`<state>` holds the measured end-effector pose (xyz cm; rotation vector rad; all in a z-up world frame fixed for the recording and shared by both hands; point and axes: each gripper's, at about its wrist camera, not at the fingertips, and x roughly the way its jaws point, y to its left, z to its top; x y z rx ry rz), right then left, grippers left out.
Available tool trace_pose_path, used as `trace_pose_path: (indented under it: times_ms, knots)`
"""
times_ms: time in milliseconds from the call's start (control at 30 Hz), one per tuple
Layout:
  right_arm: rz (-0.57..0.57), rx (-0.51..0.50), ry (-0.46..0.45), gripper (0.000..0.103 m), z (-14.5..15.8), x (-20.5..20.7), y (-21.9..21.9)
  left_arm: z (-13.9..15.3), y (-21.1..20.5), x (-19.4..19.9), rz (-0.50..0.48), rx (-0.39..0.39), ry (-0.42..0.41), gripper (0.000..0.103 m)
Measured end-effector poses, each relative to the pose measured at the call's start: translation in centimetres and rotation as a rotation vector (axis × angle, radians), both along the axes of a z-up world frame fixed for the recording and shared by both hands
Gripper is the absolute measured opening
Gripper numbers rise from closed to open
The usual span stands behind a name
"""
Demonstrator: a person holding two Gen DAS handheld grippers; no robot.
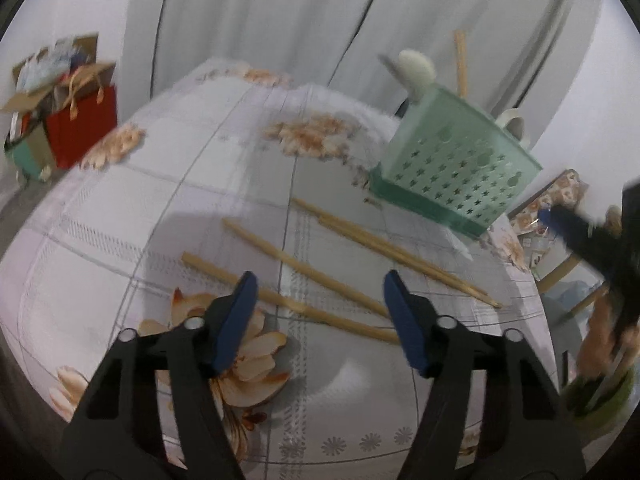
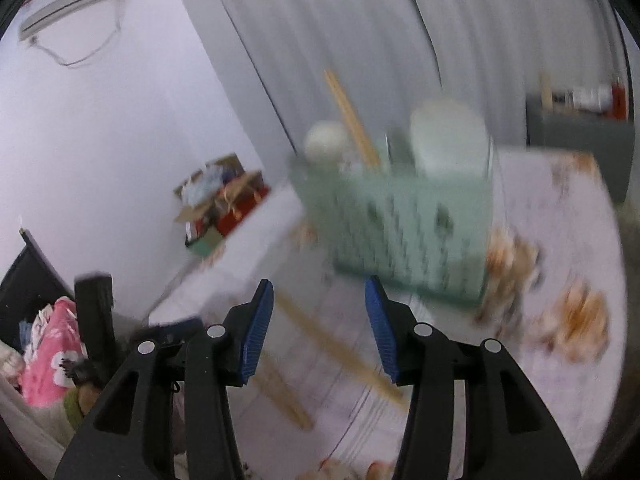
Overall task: Organize utensils
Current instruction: 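Lower the right gripper's chopstick into the green basket and open, then grasp a chopstick with the left gripper while the right gripper grasps another chopstick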
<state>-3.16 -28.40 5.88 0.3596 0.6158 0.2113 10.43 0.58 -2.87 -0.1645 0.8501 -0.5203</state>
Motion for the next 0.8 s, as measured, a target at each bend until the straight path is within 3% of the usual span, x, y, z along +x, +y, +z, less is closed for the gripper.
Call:
trace_pose_path:
  times_ms: [167,367,467,533,800]
  knots:
    - [0.003,0.023,-0.003,0.047,-0.8,-0.9,-0.1,-1.8,0.4,1.5,0.104,0.004,0.173,0.038]
    - [0.016,-0.002,-0.015,0.047,-0.5,-1.2,-0.1,-1.9,-0.4,2.5,0.171,0.046,0.186,0.032]
    - [0.013,-0.006,-0.028,0.047,-0.4,-1.5,-0.1,-1.9,-1.1,3.1,0.182,0.1,0.171,0.023]
    - [0.012,-0.007,-0.033,0.047,-0.5,-1.7,-0.1,-1.9,-1.5,3.4,0.183,0.134,0.156,0.016]
    - [0.021,-0.037,-0.022,0.047,-0.7,-2.5,0.5,-1.8,-1.4,4.2,0.148,0.163,0.113,0.011]
